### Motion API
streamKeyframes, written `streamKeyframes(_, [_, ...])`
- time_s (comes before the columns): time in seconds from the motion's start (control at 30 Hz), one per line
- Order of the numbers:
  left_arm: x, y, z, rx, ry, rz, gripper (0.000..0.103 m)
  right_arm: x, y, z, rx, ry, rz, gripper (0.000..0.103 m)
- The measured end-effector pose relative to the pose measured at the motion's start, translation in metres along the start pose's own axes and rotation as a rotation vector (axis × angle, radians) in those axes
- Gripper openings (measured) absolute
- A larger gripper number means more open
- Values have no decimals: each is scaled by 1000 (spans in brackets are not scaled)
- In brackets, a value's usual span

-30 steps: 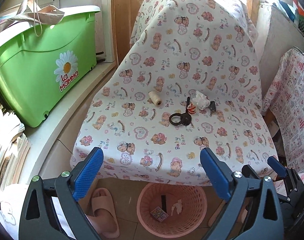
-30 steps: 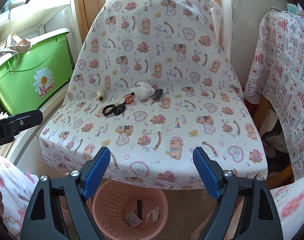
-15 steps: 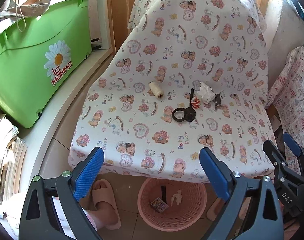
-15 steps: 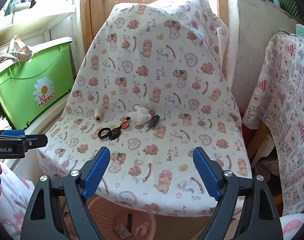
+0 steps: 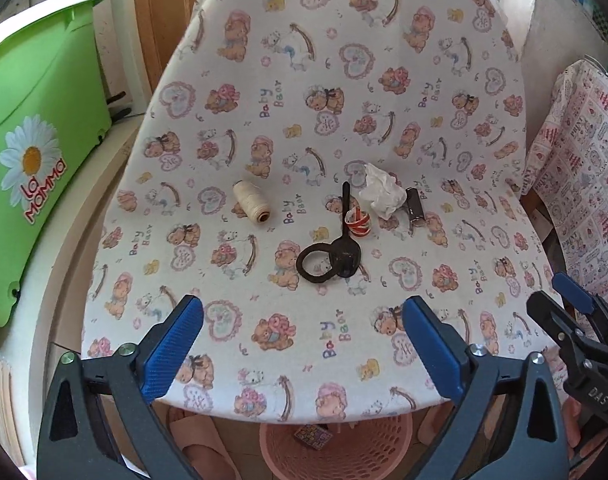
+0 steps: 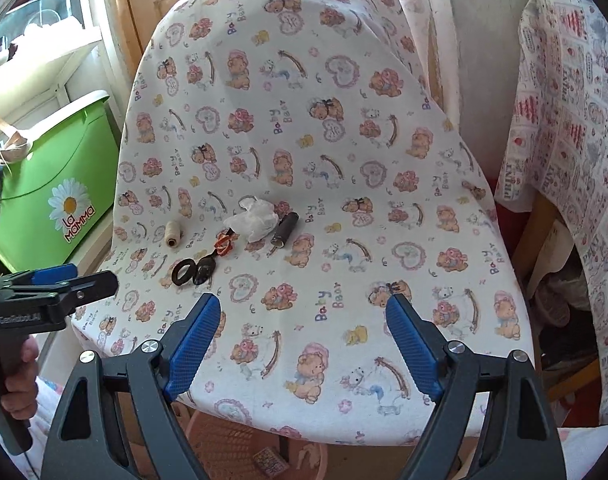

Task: Collect trash
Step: 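Move both tools back up toward the remaining items on the chair, then close the left tool on the black scissors handle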

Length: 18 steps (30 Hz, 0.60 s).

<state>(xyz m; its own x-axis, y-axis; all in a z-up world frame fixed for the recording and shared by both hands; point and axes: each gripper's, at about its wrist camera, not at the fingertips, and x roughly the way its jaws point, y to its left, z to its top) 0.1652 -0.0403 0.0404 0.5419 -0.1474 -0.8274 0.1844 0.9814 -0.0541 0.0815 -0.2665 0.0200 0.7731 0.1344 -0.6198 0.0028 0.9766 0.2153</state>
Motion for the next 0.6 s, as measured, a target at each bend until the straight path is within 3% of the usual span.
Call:
streamKeyframes(0.07, [18,2,6,-22,35,-30,77,3,0,0,-3,2,-6,86])
streamKeyframes(0.13, [32,1,9,-30,48,-44,71,5,1,-1,-14,4,-7,86])
streamKeyframes(0.43, [72,-16,14,20,54,-25,70,16,-11,-3,42,45,3,86])
streamKeyframes(0.6, [86,-16,16,3,64,-41,35,19,-15,-3,64,53,-6,86])
